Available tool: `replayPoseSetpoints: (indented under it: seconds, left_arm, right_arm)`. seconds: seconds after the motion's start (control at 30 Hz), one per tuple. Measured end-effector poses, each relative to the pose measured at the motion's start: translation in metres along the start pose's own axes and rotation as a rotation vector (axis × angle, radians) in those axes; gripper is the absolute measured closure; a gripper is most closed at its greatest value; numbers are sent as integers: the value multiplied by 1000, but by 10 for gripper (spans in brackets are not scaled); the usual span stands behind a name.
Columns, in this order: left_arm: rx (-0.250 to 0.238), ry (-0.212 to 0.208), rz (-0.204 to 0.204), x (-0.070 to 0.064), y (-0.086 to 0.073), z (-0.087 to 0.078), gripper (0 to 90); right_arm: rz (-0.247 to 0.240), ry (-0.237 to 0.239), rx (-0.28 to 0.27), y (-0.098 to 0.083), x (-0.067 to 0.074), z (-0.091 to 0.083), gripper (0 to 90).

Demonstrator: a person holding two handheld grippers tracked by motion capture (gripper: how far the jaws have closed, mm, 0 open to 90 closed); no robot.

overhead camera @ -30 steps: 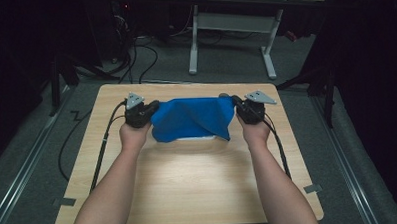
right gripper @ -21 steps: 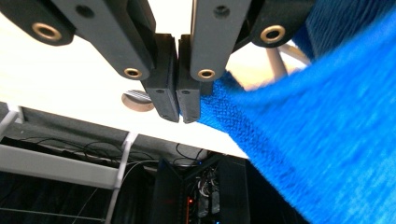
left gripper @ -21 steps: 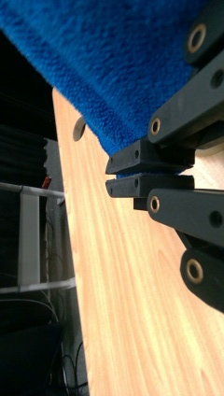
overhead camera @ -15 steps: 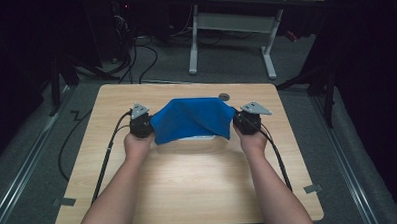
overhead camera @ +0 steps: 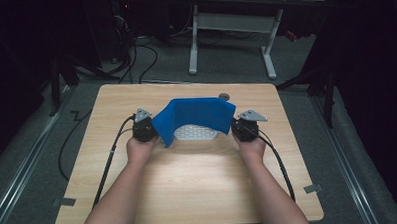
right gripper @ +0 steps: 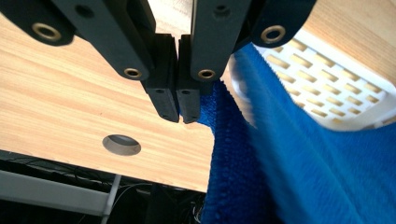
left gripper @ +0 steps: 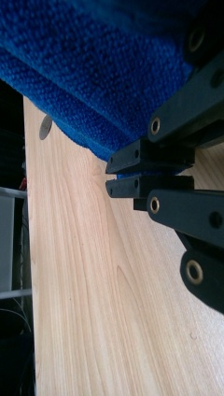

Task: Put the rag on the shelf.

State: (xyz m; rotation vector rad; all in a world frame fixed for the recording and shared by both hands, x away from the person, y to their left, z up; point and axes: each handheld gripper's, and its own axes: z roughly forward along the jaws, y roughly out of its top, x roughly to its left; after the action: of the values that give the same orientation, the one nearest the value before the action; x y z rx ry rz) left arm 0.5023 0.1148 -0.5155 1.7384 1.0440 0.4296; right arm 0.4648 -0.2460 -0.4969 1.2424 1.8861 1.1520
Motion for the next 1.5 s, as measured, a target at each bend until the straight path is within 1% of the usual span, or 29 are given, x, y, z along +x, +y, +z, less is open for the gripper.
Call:
replayPoseSetpoints:
  seconds: [0.07, 0.13, 0.27, 0.47, 0.53, 0.77, 0.83, 0.9, 0.93, 0.97, 1.03, 1.17, 1.2, 1.27, 1.33, 1.4, 1.43, 1.47, 1.5]
  left_arm:
    - [5, 0, 0, -1, -1, 1, 861]
    - [5, -3, 1, -1, -2, 2, 859]
    - [12, -9, -2, -1, -4, 4, 852]
    - [10, -9, -11, -2, -7, 5, 836]
    - [9, -10, -12, -1, -7, 4, 813]
    - [8, 7, -6, 0, -4, 0, 769]
    - [7, 12, -8, 1, -4, -1, 727]
    - [3, 15, -9, 0, -3, -1, 695]
    - [4, 22, -2, 0, -3, -3, 695]
    - [-1, 32, -1, 0, -3, -4, 662]
    - [-2, 41, -1, 1, -2, -5, 622]
    - [-4, 55, -4, 1, -1, -7, 556]
    - [-8, 66, -3, 2, 1, -8, 538]
    - [-12, 69, -5, 3, 2, -10, 499]
    - [-15, 70, -12, 3, 3, -12, 474]
    - [-23, 82, -9, 4, 3, -14, 445]
    - [-23, 82, -9, 4, 3, -14, 433]
    - [-28, 89, -13, 5, 3, -17, 423]
    - [-28, 89, -13, 5, 3, -17, 415]
  right_arm:
    - [-5, 1, 2, -2, 1, 0, 889]
    - [1, -1, -1, -6, 1, 0, 889]
    - [9, 1, 20, -13, 0, 1, 888]
    - [3, -4, 24, -14, 1, 2, 887]
    - [5, -4, 22, -13, 1, 3, 884]
    - [0, -2, 24, -12, 1, 1, 879]
    - [-1, 0, 24, -12, 1, 1, 869]
    - [-1, -1, 24, -11, 1, 1, 851]
    - [0, -3, 24, -11, 1, 1, 823]
    - [1, 5, 25, -9, 0, 0, 758]
    - [-4, -6, 24, -8, -1, -1, 734]
    - [2, -10, 17, -5, -4, -3, 705]
    - [4, -16, 10, -2, -6, -5, 679]
    - [10, -21, 7, -1, -8, -7, 646]
    - [20, -27, 4, 0, -10, -8, 584]
    - [27, -28, -1, 0, -12, -9, 532]
    - [27, -28, -1, 0, -12, -9, 532]
    - [29, -35, -5, 1, -14, -10, 492]
    - [29, -35, -5, 1, -14, -10, 492]
